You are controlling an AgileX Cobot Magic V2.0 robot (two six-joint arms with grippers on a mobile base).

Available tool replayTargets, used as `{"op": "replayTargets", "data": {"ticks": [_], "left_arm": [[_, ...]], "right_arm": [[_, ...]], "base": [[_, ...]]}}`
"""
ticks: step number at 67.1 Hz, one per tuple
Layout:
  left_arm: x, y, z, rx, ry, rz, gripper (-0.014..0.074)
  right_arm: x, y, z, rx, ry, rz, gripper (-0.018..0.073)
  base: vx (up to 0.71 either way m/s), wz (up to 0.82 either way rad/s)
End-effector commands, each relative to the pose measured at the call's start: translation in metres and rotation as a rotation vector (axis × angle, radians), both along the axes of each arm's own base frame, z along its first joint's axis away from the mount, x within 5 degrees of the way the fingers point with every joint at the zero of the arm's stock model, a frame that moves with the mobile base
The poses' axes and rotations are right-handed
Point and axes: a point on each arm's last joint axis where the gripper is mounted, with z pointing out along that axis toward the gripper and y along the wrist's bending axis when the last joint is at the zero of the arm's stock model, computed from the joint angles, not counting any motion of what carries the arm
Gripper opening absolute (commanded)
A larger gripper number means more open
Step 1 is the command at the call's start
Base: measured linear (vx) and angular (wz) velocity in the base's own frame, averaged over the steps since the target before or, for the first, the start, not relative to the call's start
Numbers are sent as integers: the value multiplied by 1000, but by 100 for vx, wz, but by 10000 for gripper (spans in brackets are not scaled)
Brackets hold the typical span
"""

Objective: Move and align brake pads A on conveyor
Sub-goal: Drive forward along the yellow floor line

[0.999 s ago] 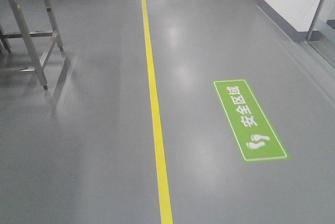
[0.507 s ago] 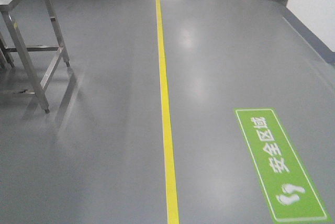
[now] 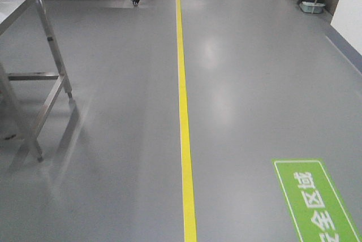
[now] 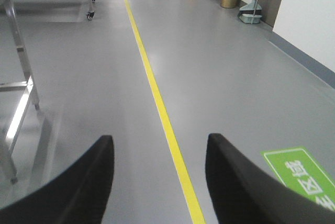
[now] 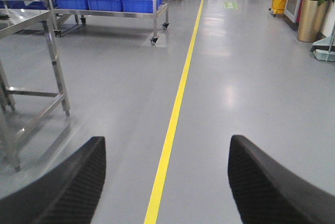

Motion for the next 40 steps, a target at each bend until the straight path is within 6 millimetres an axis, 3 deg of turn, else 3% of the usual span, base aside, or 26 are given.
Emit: {"op": "replayTargets", "data": {"ticks": [1,40], "left_arm": [[2,0,13,-27,-77,2,372],[2,0,13,-27,-77,2,372]], "right_arm": [[1,1,14,5,-87,2,484],[1,1,14,5,-87,2,484]], "base": [[71,-4],[68,-4]]}}
